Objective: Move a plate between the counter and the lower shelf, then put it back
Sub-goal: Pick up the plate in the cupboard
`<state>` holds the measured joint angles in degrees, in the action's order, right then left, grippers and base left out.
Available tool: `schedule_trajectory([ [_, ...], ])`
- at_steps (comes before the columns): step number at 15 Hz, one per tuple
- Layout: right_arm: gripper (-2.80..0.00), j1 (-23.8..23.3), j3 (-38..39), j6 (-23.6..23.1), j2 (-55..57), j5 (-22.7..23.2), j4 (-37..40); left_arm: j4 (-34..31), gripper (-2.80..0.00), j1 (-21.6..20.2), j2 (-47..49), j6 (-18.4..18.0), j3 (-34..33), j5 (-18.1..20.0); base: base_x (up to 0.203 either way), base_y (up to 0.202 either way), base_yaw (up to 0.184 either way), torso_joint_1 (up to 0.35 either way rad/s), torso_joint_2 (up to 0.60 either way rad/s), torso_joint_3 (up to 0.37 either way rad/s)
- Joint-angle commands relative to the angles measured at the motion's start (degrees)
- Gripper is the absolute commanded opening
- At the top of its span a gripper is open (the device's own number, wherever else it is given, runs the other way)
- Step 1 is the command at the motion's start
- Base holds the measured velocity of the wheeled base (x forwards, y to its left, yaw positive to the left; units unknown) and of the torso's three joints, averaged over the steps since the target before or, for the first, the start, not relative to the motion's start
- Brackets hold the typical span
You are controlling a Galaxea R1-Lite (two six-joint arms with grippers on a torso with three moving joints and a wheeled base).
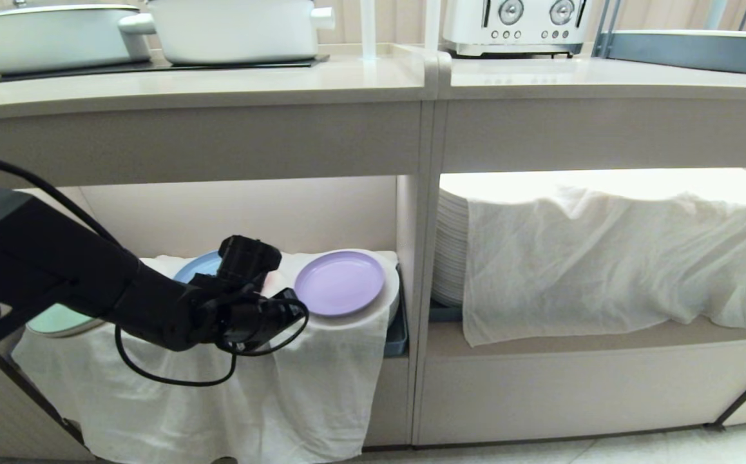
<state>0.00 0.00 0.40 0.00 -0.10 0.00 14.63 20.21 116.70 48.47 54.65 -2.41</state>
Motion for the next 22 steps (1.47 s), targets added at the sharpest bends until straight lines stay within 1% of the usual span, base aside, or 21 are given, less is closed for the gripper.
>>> schedule_trajectory([
  [1, -2.80, 0.00, 0.00, 0.04, 0.00, 0.01, 0.00, -0.02, 0.00, 0.33, 1.51, 0.78, 2.17, -0.04, 0.000, 0.000, 0.000, 0.000, 0.00, 0.000],
  [5, -2.80, 0.00, 0.00, 0.04, 0.00, 0.01, 0.00, -0.04, 0.00, 0.70, 2.60, 0.84, 5.66, -0.07, 0.000, 0.000, 0.000, 0.000, 0.00, 0.000],
  [8, -2.80, 0.00, 0.00, 0.04, 0.00, 0.01, 0.00, 0.04, 0.00, 0.71, 4.57, 0.79, 7.03, -0.31, 0.000, 0.000, 0.000, 0.000, 0.00, 0.000],
  [13, -2.80, 0.00, 0.00, 0.04, 0.00, 0.01, 0.00, 0.05, 0.00, 0.72, 9.14, 0.84, 11.00, -2.42, 0.000, 0.000, 0.000, 0.000, 0.00, 0.000],
  [20, -2.80, 0.00, 0.00, -0.04, 0.00, 0.01, 0.00, -0.10, 0.00, 0.18, 14.27, 0.84, 18.47, -2.52, 0.000, 0.000, 0.000, 0.000, 0.00, 0.000],
  [22, -2.80, 0.00, 0.00, 0.04, 0.00, 0.01, 0.00, -0.15, 0.00, 0.18, 15.22, 0.84, 19.54, -2.51, 0.000, 0.000, 0.000, 0.000, 0.00, 0.000],
])
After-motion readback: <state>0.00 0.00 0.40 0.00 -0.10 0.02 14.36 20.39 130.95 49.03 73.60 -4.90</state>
